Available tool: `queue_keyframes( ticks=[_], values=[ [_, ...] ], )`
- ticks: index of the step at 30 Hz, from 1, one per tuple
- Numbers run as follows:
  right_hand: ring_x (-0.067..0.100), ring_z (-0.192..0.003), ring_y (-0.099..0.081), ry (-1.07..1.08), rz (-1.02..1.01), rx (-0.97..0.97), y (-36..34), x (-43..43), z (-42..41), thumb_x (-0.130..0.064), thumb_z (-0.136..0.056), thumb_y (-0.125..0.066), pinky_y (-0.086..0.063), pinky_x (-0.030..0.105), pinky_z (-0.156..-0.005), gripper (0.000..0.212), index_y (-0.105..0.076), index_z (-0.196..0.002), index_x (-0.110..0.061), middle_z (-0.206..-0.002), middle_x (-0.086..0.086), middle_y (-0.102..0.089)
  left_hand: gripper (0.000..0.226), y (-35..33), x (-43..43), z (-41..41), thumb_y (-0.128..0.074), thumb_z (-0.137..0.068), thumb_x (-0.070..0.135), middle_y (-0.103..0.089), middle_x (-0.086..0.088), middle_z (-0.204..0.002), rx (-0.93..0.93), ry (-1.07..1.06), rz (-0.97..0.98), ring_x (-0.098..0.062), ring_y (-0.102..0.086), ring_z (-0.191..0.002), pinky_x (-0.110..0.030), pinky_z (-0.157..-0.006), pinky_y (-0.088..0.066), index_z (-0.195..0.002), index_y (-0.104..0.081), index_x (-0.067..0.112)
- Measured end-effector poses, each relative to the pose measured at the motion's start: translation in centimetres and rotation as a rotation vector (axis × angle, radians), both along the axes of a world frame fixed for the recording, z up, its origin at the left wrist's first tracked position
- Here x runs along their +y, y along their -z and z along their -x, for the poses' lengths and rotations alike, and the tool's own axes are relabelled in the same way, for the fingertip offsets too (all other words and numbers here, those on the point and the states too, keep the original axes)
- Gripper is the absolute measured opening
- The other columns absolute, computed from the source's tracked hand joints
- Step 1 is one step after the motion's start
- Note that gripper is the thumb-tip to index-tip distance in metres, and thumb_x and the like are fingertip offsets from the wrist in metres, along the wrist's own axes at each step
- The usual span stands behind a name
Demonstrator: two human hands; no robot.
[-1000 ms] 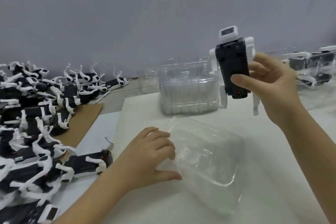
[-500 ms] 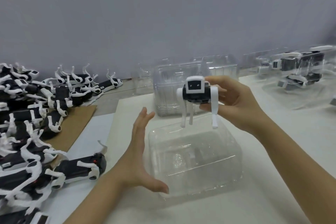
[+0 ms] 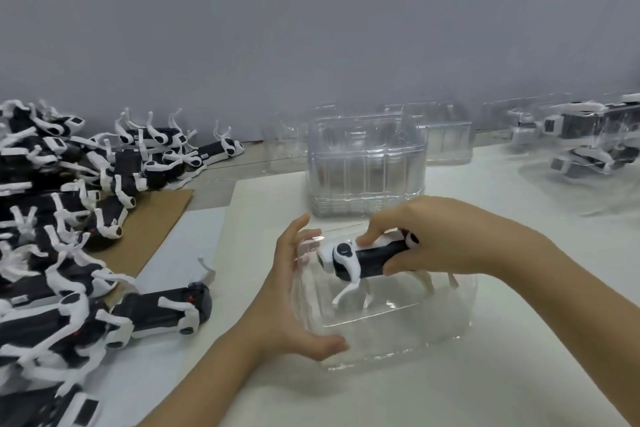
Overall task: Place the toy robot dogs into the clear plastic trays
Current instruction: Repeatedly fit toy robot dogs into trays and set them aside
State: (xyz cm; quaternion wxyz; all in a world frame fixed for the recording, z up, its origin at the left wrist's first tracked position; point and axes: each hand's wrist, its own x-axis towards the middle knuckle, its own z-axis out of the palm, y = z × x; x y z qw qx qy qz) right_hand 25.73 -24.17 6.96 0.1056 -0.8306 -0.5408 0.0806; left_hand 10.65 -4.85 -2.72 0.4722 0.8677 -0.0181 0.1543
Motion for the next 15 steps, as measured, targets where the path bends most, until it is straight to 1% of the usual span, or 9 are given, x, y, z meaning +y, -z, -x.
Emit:
queue_keyframes(
  ticks=[3, 5, 7, 9, 11, 12, 13, 14, 15],
  values=[
    [-0.001, -0.084, -0.047, -0.022, 0.080, -0.021, 1.2, 0.5, -0.4, -0.042, -0.085, -0.069, -0.043, 0.020, -0.073, 0.037, -0.056, -0.119, -0.052, -0.090, -0.025, -0.052, 0.128, 0.2, 0.1, -0.1, -0.088, -0.048, 0.044, -0.032, 0.013, -0.147, 0.005, -0.006, 0.005, -0.019, -0.031, -0.143, -0.041, -0.116, -0.031, -0.149, -0.010, 0.039],
    [-0.006, -0.088, -0.039, -0.060, 0.024, -0.054, 2.0, 0.4, -0.5, -0.042, -0.085, -0.070, -0.037, 0.018, -0.075, 0.036, -0.058, -0.119, -0.049, -0.099, -0.026, -0.044, 0.126, 0.2, 0.1, -0.3, -0.087, -0.049, 0.044, -0.031, 0.013, -0.148, 0.004, -0.013, 0.001, -0.020, -0.030, -0.143, -0.041, -0.115, -0.031, -0.149, -0.011, 0.038],
    [0.002, -0.097, -0.027, -0.090, -0.037, -0.197, 2.8, 0.5, -0.7, -0.047, -0.083, -0.070, -0.026, 0.023, -0.085, 0.037, -0.059, -0.119, -0.048, -0.109, -0.018, -0.031, 0.125, 0.5, 0.2, -0.3, -0.087, -0.049, 0.045, -0.028, 0.015, -0.150, 0.022, -0.009, -0.012, -0.018, -0.028, -0.144, -0.042, -0.114, -0.029, -0.149, -0.011, 0.040],
    [0.008, -0.096, -0.020, -0.058, -0.023, -0.230, 3.2, 0.5, -1.0, -0.053, -0.082, -0.067, -0.017, 0.024, -0.085, 0.038, -0.058, -0.119, -0.052, -0.107, -0.013, -0.028, 0.125, 0.5, 0.4, -0.2, -0.086, -0.050, 0.048, -0.022, 0.016, -0.154, 0.029, 0.003, -0.017, -0.014, -0.024, -0.146, -0.043, -0.116, -0.027, -0.148, -0.010, 0.043],
    [0.003, -0.097, -0.019, -0.027, -0.011, -0.062, 3.1, -0.1, -1.2, -0.060, -0.081, -0.064, -0.013, 0.022, -0.087, 0.034, -0.054, -0.114, -0.064, -0.109, -0.018, -0.031, 0.129, 0.0, -0.2, -0.4, -0.082, -0.051, 0.064, -0.013, 0.016, -0.157, 0.012, 0.033, 0.002, -0.013, -0.013, -0.149, -0.041, -0.120, -0.020, -0.151, -0.006, 0.034],
    [0.000, -0.102, -0.022, 0.023, -0.086, 0.043, 3.2, -0.8, -1.4, -0.065, -0.079, -0.062, -0.013, 0.022, -0.092, 0.034, -0.051, -0.110, -0.069, -0.114, -0.023, -0.032, 0.134, -0.3, -0.6, -0.6, -0.075, -0.049, 0.077, -0.011, 0.013, -0.157, -0.019, -0.004, 0.061, -0.017, -0.008, -0.151, -0.042, -0.122, -0.015, -0.151, -0.008, 0.020],
    [-0.003, -0.110, -0.026, 0.124, -0.244, 0.154, 3.2, -1.6, -1.5, -0.069, -0.075, -0.061, -0.017, 0.025, -0.098, 0.039, -0.048, -0.112, -0.072, -0.120, -0.028, -0.034, 0.142, -0.9, -0.9, -1.3, -0.069, -0.042, 0.088, -0.012, 0.008, -0.155, -0.039, -0.116, 0.157, -0.024, -0.006, -0.151, -0.044, -0.122, -0.010, -0.147, -0.014, 0.009],
    [-0.004, -0.117, -0.032, 0.272, -0.446, 0.270, 3.4, -2.5, -1.6, -0.072, -0.072, -0.062, -0.024, 0.028, -0.101, 0.049, -0.044, -0.118, -0.072, -0.127, -0.031, -0.035, 0.151, -1.5, -1.0, -1.5, -0.069, -0.031, 0.091, -0.017, 0.004, -0.153, -0.001, -0.222, 0.315, -0.031, -0.007, -0.150, -0.048, -0.122, -0.008, -0.145, -0.020, 0.006],
    [-0.002, -0.125, -0.036, 0.436, -0.597, 0.407, 3.8, -3.4, -1.7, -0.073, -0.069, -0.063, -0.029, 0.030, -0.102, 0.064, -0.038, -0.127, -0.069, -0.135, -0.030, -0.035, 0.154, -1.7, -1.0, -0.7, -0.076, -0.028, 0.084, -0.021, 0.000, -0.154, 0.101, -0.219, 0.400, -0.034, -0.008, -0.150, -0.050, -0.121, -0.008, -0.149, -0.019, 0.008]
  ],
)
